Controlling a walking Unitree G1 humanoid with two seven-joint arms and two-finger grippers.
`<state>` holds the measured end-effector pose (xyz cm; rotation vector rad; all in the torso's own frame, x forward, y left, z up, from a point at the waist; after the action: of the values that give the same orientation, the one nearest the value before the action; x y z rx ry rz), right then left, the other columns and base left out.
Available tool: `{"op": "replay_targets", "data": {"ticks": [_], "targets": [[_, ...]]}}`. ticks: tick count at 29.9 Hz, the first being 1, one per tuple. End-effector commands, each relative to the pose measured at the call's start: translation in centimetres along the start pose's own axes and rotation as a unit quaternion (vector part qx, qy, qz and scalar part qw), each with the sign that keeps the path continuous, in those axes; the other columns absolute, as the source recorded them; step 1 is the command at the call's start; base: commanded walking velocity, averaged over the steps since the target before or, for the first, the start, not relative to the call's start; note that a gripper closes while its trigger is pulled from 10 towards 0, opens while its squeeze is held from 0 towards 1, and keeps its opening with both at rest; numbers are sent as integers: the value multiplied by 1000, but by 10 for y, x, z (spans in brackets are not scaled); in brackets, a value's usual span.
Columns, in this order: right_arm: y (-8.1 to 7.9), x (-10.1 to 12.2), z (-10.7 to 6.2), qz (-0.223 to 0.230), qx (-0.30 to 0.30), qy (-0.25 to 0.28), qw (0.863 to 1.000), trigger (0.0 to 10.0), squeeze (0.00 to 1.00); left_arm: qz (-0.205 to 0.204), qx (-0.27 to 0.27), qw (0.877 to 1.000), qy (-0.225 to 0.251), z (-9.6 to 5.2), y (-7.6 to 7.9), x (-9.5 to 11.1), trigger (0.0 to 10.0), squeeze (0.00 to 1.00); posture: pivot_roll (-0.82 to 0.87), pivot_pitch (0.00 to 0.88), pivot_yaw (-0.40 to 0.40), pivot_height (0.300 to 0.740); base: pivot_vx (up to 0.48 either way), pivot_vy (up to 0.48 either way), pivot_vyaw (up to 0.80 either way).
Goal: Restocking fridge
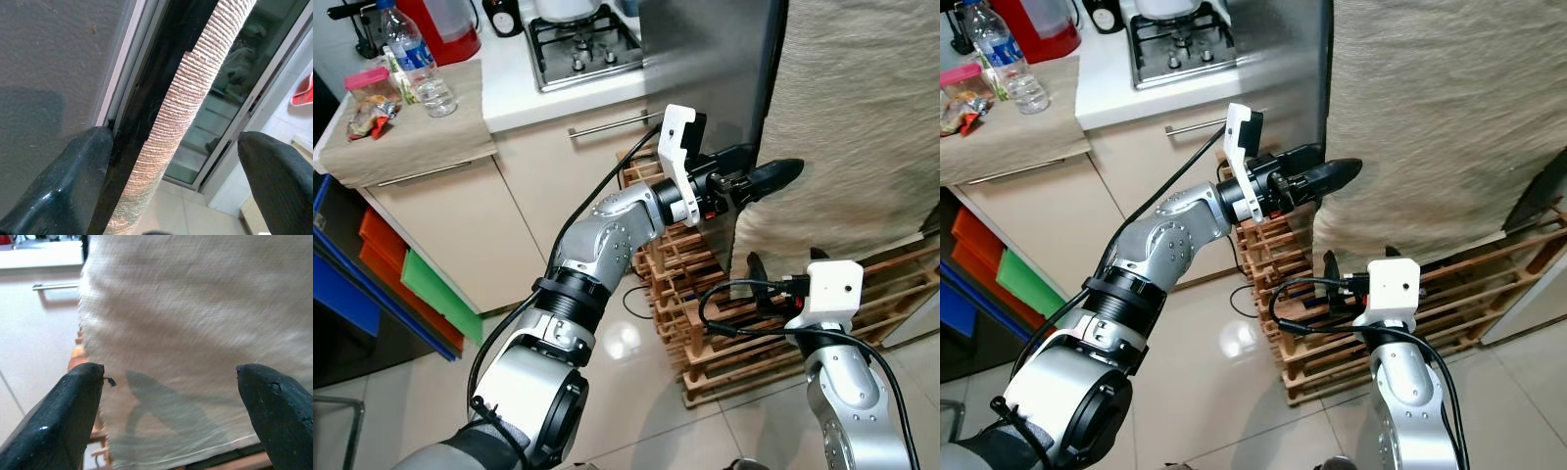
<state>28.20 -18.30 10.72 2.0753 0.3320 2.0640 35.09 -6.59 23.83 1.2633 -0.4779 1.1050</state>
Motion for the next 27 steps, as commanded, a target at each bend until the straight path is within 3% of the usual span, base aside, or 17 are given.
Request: {"op": "replay_targets", "data": {"ticks": [1, 5, 14, 20, 21, 22, 24, 27], "targets": [[-3, 5, -3, 0, 2, 7, 1000, 10000, 0, -71, -220, 973, 10, 71, 108, -27, 10000, 0, -254, 0, 187, 740, 0, 0, 0], [-5, -7, -13, 4, 9, -15, 1000, 10000, 0, -101, -276, 956, 6, 70, 131, -26, 10000, 0, -267, 0, 184, 740, 0, 0, 0], [-9, -29, -21, 6, 34, -63, 997, 10000, 0, -139, -346, 928, 15, 68, 161, -13, 10000, 0, -279, 0, 182, 740, 0, 0, 0], [-21, -49, -30, -10, 77, -115, 990, 10000, 0, -136, -359, 923, 7, 62, 168, -14, 10000, 0, -274, 0, 176, 740, 0, 0, 0], [-20, -66, -38, -23, 81, -156, 984, 10000, 0, -130, -361, 924, 5, 61, 169, -14, 10000, 0, -270, 0, 174, 740, 0, 0, 0], [-6, -118, -65, -31, 65, -275, 959, 10000, 0, -129, -357, 925, 9, 59, 169, -11, 10000, 0, -261, 0, 164, 740, 0, 0, 0], [11, -156, -88, -21, 31, -349, 936, 10000, 0, -132, -353, 926, 14, 58, 168, -8, 10000, 0, -259, 0, 162, 740, 0, 0, 0], [33, -190, -116, -4, -20, -415, 910, 10000, 0, -134, -351, 927, 21, 56, 167, -3, 10000, 0, -255, 0, 159, 740, 0, 0, 0]]}}
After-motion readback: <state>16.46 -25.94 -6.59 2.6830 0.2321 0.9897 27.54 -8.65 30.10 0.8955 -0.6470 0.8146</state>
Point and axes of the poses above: a point about 5 cm out from each wrist's last joint towards the gripper, its own z axis pointing out of the wrist towards the gripper, its own x axis along the axis of the wrist's last joint, y = z × x, the point moved 5 cm from there along z, pointing out of the wrist towards the gripper, and after that the axes turned 11 degrees about -z, right-handed, at the moved point
